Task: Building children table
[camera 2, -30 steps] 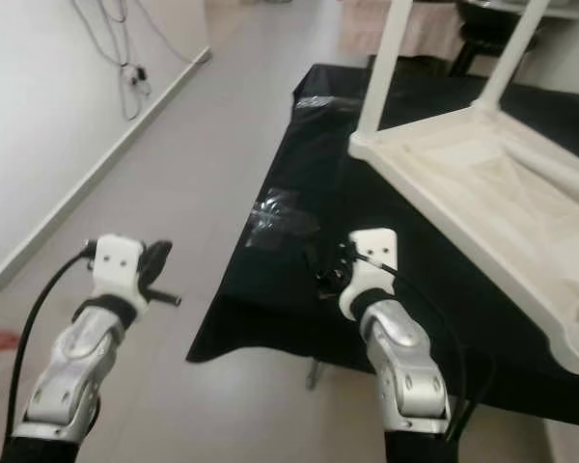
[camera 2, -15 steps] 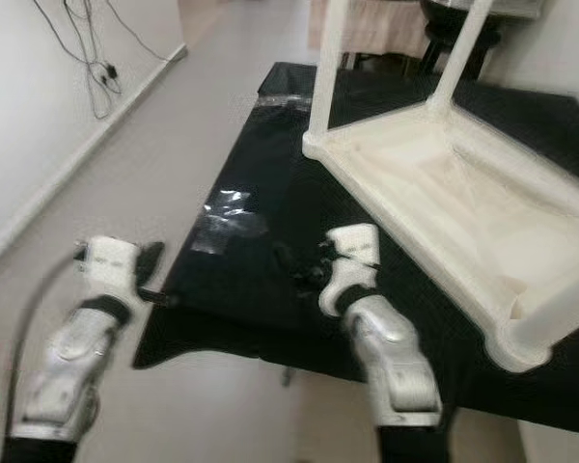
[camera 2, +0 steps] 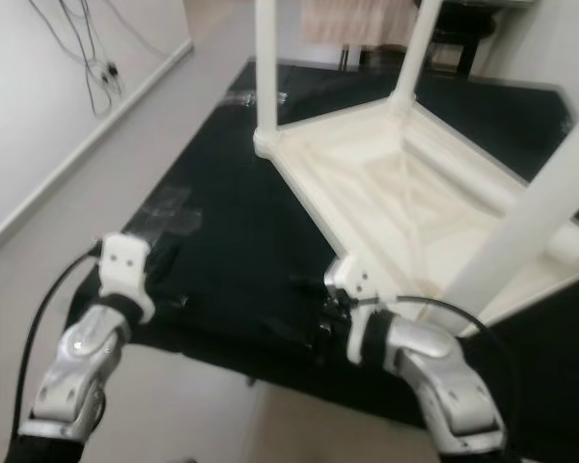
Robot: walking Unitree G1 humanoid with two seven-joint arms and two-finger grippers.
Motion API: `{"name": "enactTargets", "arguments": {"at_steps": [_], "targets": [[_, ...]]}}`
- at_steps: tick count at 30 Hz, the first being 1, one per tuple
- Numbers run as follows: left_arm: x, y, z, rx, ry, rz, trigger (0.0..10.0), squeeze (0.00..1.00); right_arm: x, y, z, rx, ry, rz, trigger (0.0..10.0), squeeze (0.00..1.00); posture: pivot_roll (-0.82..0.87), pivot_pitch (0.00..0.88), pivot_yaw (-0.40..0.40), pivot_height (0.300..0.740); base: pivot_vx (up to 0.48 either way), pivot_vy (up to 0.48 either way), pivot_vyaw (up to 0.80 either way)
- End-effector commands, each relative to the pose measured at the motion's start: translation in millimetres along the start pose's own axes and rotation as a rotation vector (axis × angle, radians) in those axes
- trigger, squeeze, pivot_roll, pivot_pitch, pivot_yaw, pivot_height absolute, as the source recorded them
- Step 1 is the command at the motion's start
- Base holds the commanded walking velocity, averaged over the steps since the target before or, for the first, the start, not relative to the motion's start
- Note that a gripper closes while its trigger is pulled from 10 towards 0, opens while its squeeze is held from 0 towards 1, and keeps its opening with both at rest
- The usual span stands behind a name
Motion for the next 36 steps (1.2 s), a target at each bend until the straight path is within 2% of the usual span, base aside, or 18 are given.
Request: {"name": "enactTargets", "arguments": {"at_steps": [1, 2, 5, 11, 14, 16, 18, 19, 22, 23, 24, 26, 29, 30, 31, 33, 34, 36], "targets": [[1.9, 4.0, -8.5, 0.031, 0.014, -0.005, 10.0, 0.0, 8.4, 7.6, -0.2, 0.004, -0.02, 0.069, 10.0, 0.0, 0.03, 0.104, -0.01, 0.74, 0.0, -0.469, 0.0], [0.7, 3.9, -7.9, 0.028, 0.019, -0.015, 10.0, 0.0, 12.2, 13.9, -1.2, 0.022, -0.021, 0.104, 10.0, 0.0, 0.03, 0.104, -0.009, 0.74, 0.0, -0.465, 0.0], [-0.6, 3.7, -7.4, 0.026, 0.02, -0.026, 10.0, 0.0, 15.7, 18.9, -2.0, 0.037, -0.022, 0.13, 10.0, 0.0, 0.03, 0.104, -0.009, 0.74, 0.0, -0.43, 0.0], [-2.3, 3.4, -6.0, 0.016, 0.035, -0.039, 10.0, 0.0, 22.6, 38.1, -12.4, 0.133, -0.027, 0.17, 10.0, 0.0, 0.03, 0.109, -0.007, 0.74, 0.0, 0.0, 0.0], [-2.8, 3.3, -5.9, 0.015, 0.035, -0.043, 10.0, 0.0, 21.9, 41.8, -16.4, 0.163, -0.027, 0.163, 10.0, 0.0, 0.03, 0.109, -0.006, 0.74, 0.0, 0.0, 0.0], [-3.3, 3.3, -5.6, 0.015, 0.035, -0.047, 10.0, 0.0, 18.6, 48.1, -20.4, 0.205, -0.024, 0.145, 10.0, 0.0, 0.03, 0.111, -0.008, 0.74, 0.0, 0.0, 0.0], [-6.3, 3.8, -4.7, 0.008, 0.039, -0.071, 10.0, 0.0, 7.8, 63.6, -27.0, 0.303, 0.002, 0.078, 10.0, 0.0, 0.03, 0.113, -0.008, 0.74, 0.0, 0.0, 0.0], [-8.5, 4.3, -4.1, 0.002, 0.043, -0.087, 10.0, 0.0, 1.6, 68.0, -25.9, 0.32, 0.023, 0.04, 10.0, 0.0, 0.02, 0.113, -0.01, 0.74, 0.0, 0.0, 0.0], [-10.3, 4.7, -3.4, -0.003, 0.045, -0.101, 10.0, 0.0, -3.3, 69.1, -23.2, 0.318, 0.047, 0.01, 10.0, 0.0, 0.02, 0.113, -0.01, 0.74, 0.0, 0.0, 0.0], [-12.4, 5.0, -2.6, -0.008, 0.044, -0.115, 10.0, 0.0, -9.3, 66.3, -16.6, 0.294, 0.091, -0.027, 10.0, 0.0, 0.02, 0.113, -0.009, 0.74, 0.0, 0.0, 0.0], [-15.0, 5.3, -1.6, -0.014, 0.04, -0.133, 10.0, 0.0, -20.0, 56.0, -1.7, 0.228, 0.171, -0.094, 10.0, 0.0, 0.03, 0.113, -0.007, 0.74, 0.0, 0.0, 0.0], [-17.6, 5.8, -0.7, -0.019, 0.037, -0.152, 10.0, 0.0, -23.6, 43.2, 13.6, 0.167, 0.243, -0.124, 10.0, 0.0, 0.03, 0.113, -0.007, 0.74, 0.0, 0.0, 0.0], [-18.1, 5.9, -0.6, -0.02, 0.037, -0.156, 10.0, 0.0, -23.7, 41.2, 15.9, 0.158, 0.252, -0.127, 10.0, 0.0, 0.03, 0.113, -0.007, 0.74, 0.0, 0.0, 0.0], [-19.5, 6.6, -0.3, -0.021, 0.036, -0.166, 10.0, 0.0, -19.7, 33.0, 24.8, 0.116, 0.269, -0.107, 10.0, 0.0, 0.03, 0.114, -0.006, 0.74, 0.0, 0.0, 0.0], [-19.5, 6.6, -0.3, -0.021, 0.036, -0.166, 10.0, 0.0, -19.7, 33.0, 24.8, 0.116, 0.269, -0.107, 10.0, 0.0, 0.03, 0.114, -0.006, 0.74, 0.0, 0.0, 0.0], [-22.3, 7.7, 0.4, -0.024, 0.032, -0.187, 10.0, 0.0, -5.1, 13.9, 37.6, 0.067, 0.307, -0.027, 10.0, 0.0, 0.03, 0.115, -0.006, 0.74, 0.0, 0.0, 0.0], [-22.3, 7.7, 0.4, -0.024, 0.032, -0.187, 10.0, 0.0, -5.1, 13.9, 37.6, 0.067, 0.307, -0.027, 10.0, 0.0, 0.03, 0.115, -0.006, 0.74, 0.0, 0.0, 0.0], [-24.7, 8.1, 1.2, -0.028, 0.023, -0.204, 10.0, 0.0, 8.2, -5.8, 42.1, 0.052, 0.358, 0.049, 10.0, 0.0, 0.03, 0.115, -0.005, 0.74, 0.0, 0.0, 0.0]]}}
Point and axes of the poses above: a point about 5 cm out from each wrist's last joint towards the gripper, its own y axis pointing back from the gripper into the wrist, its own z axis along the axis of the wrist's last joint, x = y × z, the point moved 4 cm from there along -y, pointing out of the wrist towards the gripper, and after that the axes turned 12 degrees about -y, right-handed, at the moved point
